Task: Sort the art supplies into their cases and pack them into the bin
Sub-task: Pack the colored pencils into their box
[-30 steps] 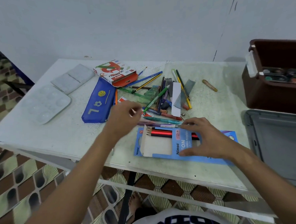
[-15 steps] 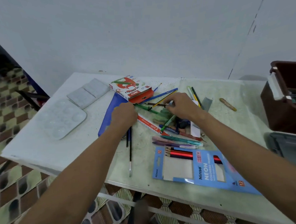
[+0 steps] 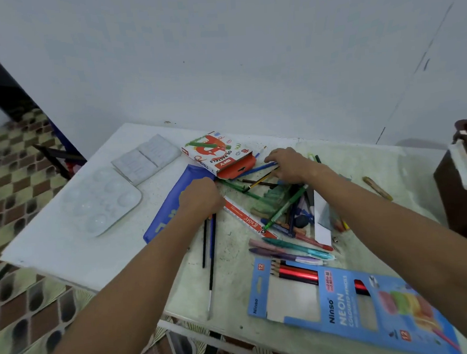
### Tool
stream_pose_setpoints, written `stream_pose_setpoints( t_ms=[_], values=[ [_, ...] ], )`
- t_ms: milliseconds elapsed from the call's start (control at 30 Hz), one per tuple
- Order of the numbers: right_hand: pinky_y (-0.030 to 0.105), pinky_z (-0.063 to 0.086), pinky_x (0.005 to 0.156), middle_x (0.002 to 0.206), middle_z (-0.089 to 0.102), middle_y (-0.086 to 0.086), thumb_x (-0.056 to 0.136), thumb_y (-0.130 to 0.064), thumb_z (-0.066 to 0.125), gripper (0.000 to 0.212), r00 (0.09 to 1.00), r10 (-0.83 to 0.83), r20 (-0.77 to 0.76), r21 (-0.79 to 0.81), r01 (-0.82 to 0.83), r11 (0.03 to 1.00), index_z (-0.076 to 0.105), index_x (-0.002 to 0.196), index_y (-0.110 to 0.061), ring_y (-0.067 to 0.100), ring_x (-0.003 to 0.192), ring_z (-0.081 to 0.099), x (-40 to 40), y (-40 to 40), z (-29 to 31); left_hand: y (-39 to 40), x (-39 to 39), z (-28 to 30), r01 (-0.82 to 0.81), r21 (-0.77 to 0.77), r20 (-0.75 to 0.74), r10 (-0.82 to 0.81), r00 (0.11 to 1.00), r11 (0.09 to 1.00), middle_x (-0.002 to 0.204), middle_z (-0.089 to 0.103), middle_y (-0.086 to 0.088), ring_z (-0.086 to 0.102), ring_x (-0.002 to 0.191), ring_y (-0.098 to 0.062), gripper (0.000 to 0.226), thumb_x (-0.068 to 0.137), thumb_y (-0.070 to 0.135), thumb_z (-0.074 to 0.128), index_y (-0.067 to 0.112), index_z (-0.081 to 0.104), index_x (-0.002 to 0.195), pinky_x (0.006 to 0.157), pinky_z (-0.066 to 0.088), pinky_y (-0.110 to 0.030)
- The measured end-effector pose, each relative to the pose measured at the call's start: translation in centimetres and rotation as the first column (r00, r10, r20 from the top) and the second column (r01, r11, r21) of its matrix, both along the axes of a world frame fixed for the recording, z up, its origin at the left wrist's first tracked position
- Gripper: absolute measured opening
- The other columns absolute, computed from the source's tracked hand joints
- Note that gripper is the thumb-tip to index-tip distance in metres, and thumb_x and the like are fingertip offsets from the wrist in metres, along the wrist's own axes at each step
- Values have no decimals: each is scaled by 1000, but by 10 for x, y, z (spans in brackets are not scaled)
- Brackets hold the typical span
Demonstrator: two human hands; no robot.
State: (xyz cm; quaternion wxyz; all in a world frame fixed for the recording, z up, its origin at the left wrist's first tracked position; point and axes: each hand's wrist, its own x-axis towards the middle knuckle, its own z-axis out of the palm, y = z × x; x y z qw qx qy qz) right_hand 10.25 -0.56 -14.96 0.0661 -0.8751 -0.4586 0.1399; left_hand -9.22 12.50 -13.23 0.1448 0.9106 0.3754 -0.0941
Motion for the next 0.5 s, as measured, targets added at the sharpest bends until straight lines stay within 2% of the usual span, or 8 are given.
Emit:
stream_pose_setpoints(
  t_ms=[67, 133, 200, 300, 400, 500],
  values=[
    [42, 33, 109, 143, 46, 9, 91, -6, 45, 48, 998, -12, -59, -3, 12, 1000, 48, 138, -15, 28, 132, 39, 7, 2, 4, 0, -5, 10, -32, -127, -10, 31, 999, 991, 61, 58, -7, 59, 53, -23, 25, 84, 19, 63, 7, 49, 66, 61, 57, -35],
    [42, 35, 108, 140, 49, 9, 93, -6, 41, 44, 998, -17, -54, 12, 18, 1000, 51, 135, -14, 28, 129, 42, 13, 4, 6, 2, -11, 21, -60, -231, -41, 52, 998, 971, 63, 65, -11, 65, 50, -22, 21, 86, 16, 64, 2, 56, 72, 57, 58, -31],
    [43, 38, 104, 135, 54, 8, 96, -14, 45, 37, 1000, -5, -18, 5, 5, 1000, 54, 132, -14, 28, 124, 47, 14, 8, 6, 6, -18, 30, -82, -365, -66, 63, 996, 928, 67, 71, -13, 70, 55, -21, 17, 85, 13, 66, -4, 65, 84, 56, 59, -29],
    [41, 40, 100, 124, 60, 6, 95, -23, 52, 32, 999, -17, 27, -5, 17, 1000, 60, 126, -17, 28, 118, 50, 13, 9, 1, 4, -29, 38, -100, -533, -95, 58, 994, 840, 73, 73, -14, 73, 66, -23, 17, 84, 10, 70, -2, 67, 96, 57, 59, -27],
    [39, 43, 94, 114, 62, 5, 91, -20, 57, 23, 1000, -29, -13, 39, 29, 999, 69, 110, -15, 27, 110, 55, 15, 8, -2, -2, -40, 41, -92, -624, -120, 21, 993, 776, 80, 74, -16, 73, 68, -25, 23, 84, 5, 69, 3, 62, 105, 58, 58, -26],
    [36, 45, 92, 110, 61, 4, 89, -18, 59, 14, 999, -2, -47, 31, 4, 1000, 68, 100, -17, 23, 103, 55, 19, 4, 1, -6, -45, 41, -42, -646, -112, -39, 993, 762, 85, 73, -18, 73, 73, -29, 24, 86, 3, 63, 2, 58, 108, 71, 61, -35]
  ],
)
